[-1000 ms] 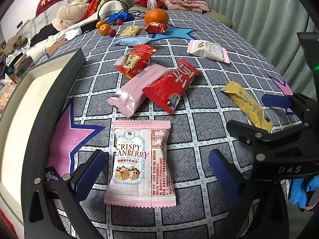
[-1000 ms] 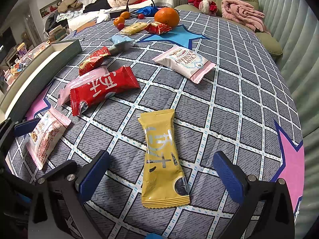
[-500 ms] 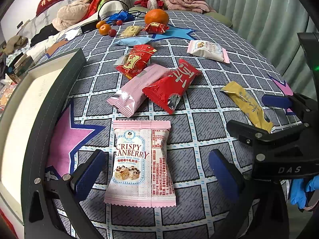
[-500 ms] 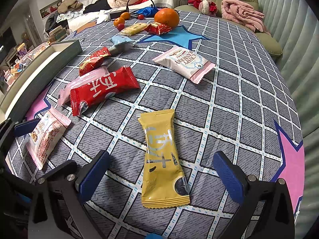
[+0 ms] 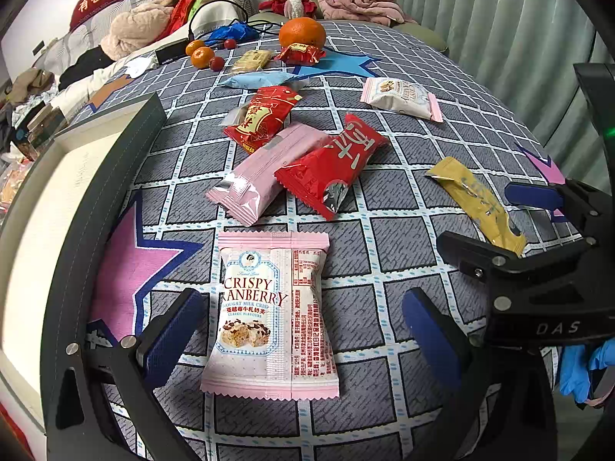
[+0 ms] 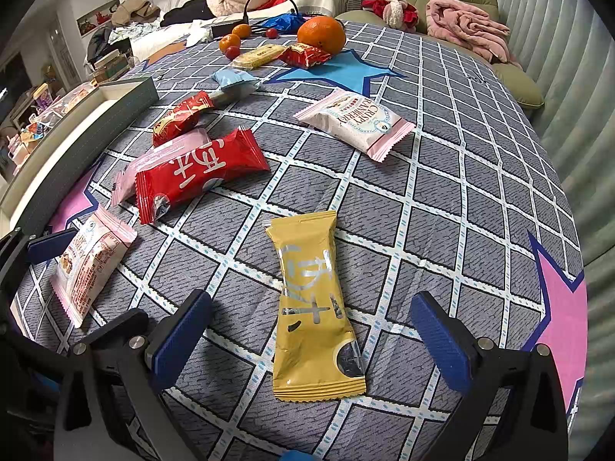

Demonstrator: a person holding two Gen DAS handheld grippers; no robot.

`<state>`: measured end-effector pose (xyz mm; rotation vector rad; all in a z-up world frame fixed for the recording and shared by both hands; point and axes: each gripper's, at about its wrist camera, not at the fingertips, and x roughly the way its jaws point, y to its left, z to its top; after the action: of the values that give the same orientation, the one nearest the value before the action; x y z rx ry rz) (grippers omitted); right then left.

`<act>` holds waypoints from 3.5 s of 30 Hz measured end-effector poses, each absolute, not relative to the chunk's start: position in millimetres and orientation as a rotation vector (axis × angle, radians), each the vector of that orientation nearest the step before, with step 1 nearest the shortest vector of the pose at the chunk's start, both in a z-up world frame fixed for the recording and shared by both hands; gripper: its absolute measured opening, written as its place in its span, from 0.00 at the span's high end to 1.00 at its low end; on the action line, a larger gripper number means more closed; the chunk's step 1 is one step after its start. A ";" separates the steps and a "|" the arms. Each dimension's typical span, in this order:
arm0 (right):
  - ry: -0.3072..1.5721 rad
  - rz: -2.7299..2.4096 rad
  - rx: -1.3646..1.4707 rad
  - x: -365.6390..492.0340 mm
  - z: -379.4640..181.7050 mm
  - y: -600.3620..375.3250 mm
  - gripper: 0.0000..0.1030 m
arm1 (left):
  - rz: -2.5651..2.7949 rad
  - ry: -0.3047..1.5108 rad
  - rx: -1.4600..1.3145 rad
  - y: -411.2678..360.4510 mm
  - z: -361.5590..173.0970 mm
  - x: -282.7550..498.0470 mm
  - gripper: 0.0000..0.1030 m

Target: Organize snacks

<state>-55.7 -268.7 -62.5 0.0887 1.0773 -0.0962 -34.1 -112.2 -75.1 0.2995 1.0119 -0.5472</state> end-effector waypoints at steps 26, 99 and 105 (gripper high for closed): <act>1.234 -0.061 0.071 -21.5 -63.4 -274.0 0.03 | -0.558 1.073 0.326 -112.9 -73.4 -30.7 0.01; 1.112 0.322 0.288 130.9 17.4 -65.4 0.77 | -0.261 1.035 0.030 105.4 -37.9 113.7 0.55; 1.145 0.300 0.289 137.2 8.9 -60.2 0.08 | -0.245 1.014 0.050 103.2 -37.6 110.3 0.24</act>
<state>137.2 -60.2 8.9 0.2888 1.1452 0.2998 110.3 103.2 -37.6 0.0504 1.0136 -0.2452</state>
